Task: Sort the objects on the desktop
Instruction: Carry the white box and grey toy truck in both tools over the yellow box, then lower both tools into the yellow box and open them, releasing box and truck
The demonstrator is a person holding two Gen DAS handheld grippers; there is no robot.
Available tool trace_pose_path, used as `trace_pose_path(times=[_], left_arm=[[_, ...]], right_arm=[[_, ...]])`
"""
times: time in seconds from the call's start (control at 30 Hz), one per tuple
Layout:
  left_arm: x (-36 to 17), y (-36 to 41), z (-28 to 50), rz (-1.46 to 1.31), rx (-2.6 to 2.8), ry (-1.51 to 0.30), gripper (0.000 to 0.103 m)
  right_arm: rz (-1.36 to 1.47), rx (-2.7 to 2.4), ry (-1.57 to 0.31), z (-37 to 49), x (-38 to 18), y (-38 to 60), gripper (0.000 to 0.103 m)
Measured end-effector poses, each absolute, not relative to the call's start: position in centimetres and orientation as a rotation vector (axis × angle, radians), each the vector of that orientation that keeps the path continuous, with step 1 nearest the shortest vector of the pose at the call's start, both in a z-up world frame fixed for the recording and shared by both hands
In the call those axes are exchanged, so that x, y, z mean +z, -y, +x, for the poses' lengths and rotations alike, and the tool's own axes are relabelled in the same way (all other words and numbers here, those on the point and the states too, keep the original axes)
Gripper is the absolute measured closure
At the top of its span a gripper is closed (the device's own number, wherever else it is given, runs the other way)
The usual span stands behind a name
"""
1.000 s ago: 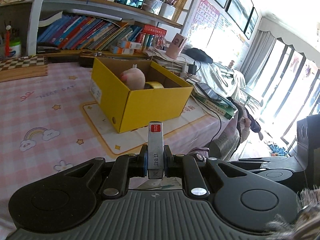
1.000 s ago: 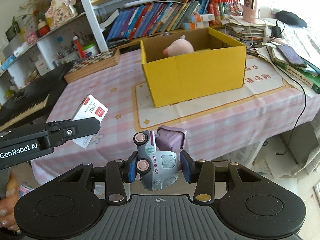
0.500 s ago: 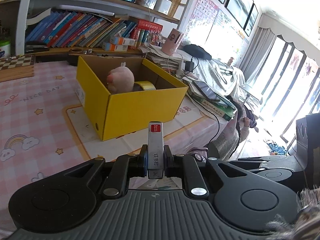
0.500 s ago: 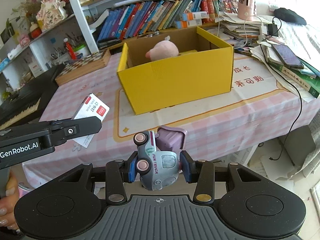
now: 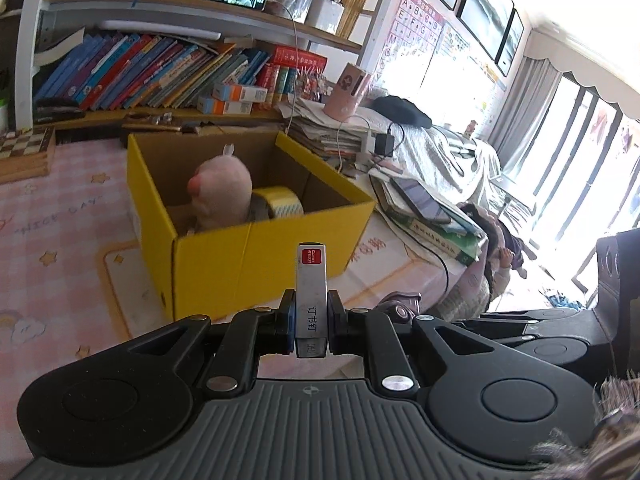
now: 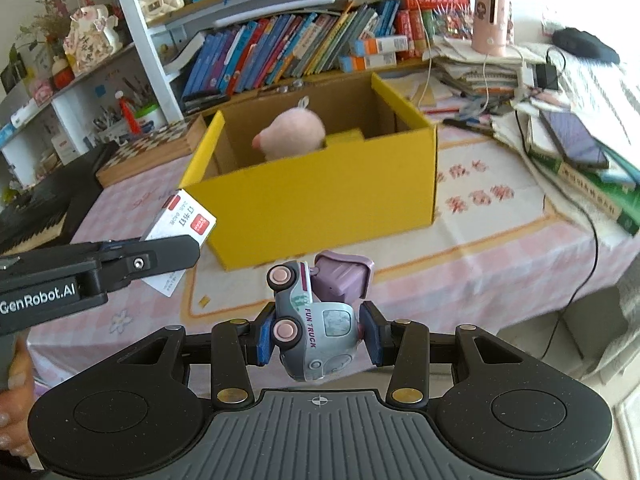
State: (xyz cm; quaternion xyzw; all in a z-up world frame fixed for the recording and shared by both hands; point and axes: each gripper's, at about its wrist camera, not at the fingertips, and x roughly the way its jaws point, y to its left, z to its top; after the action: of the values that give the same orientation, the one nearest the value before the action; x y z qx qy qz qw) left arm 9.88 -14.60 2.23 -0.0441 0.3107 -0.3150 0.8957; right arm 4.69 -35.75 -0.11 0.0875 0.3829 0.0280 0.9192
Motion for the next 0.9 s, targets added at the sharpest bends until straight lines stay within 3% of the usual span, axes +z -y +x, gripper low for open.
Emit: trace_pose_path(times=[0.53, 0.9], left_arm=[[5.9, 18.5, 16.4, -0.041, -0.476, -0.480, 0.090], [1.4, 21.0, 22.8, 0.092, -0.374, -0.623, 0.090]], right_arm=[[0.111, 0.191, -0.594, 13.5, 4.4, 40.0, 0.060], [0.099, 0.284, -0.584, 19.6, 4.1, 40.0, 0.060]])
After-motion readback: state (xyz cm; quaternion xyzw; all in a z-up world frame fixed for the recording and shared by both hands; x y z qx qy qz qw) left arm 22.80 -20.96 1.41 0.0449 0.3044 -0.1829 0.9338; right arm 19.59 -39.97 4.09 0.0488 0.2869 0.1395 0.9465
